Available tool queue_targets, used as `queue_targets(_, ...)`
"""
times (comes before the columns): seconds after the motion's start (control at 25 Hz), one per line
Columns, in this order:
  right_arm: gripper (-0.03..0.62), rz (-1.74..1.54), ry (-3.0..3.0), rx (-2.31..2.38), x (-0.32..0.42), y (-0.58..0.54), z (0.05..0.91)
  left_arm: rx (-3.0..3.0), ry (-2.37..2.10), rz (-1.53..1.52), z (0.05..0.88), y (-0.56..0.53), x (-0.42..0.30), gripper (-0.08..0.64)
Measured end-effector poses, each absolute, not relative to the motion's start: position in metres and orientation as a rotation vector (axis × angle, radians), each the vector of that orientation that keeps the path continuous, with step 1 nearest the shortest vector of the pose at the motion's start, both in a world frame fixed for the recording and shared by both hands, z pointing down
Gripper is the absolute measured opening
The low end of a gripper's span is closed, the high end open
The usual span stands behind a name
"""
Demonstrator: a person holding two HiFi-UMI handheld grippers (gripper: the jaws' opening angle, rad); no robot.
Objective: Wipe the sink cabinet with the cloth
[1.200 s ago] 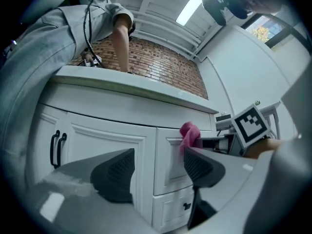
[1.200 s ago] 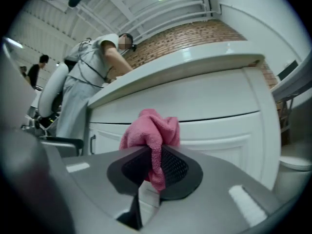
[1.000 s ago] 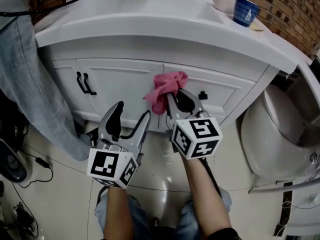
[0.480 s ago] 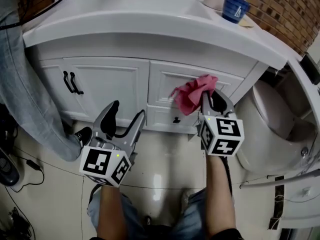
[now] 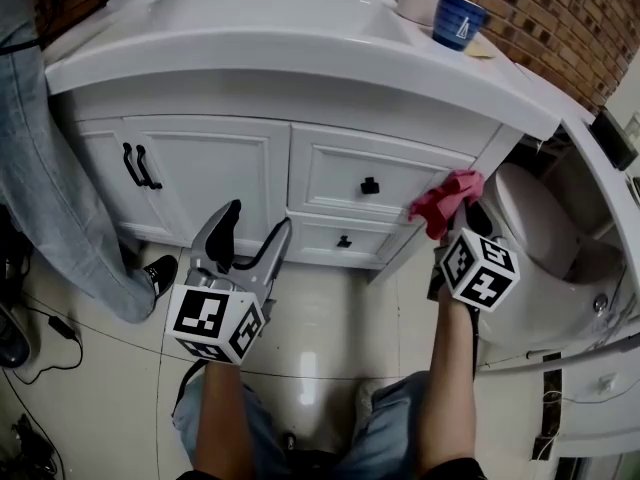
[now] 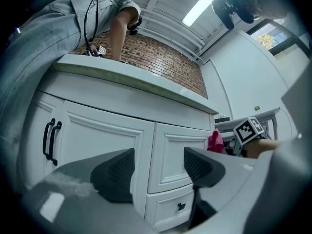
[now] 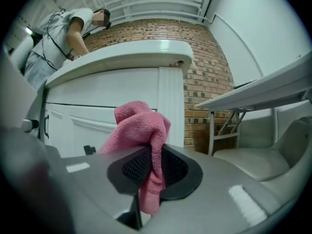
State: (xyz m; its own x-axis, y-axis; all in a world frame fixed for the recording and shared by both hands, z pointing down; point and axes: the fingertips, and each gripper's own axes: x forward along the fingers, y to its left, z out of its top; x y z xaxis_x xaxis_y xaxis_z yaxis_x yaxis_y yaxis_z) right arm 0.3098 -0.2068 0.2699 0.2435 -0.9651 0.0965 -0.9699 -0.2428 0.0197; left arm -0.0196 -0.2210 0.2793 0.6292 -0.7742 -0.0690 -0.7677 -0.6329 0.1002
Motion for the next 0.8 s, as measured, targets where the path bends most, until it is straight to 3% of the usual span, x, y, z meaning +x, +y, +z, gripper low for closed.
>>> queue_targets(0.48,0.048,0.241,-2.590,1.696,0.036,-0.263,0.310,2.762,-1.433,-0.166,0.270,-0.226,-0.055,0.321)
queue_targets(0.6,0.048,0.298,-2.611,1.693,0.025,-0.274,0.319,2.755,-1.447,-0.152,0.270,-0.226,-0.063,0.321)
queue_targets(0.8,0.048,0.332,-2.509,1.810,0.065,-0.275,0.320,2.750,-1.452,-0.159,0.267,-0.227,-0.073,0.321)
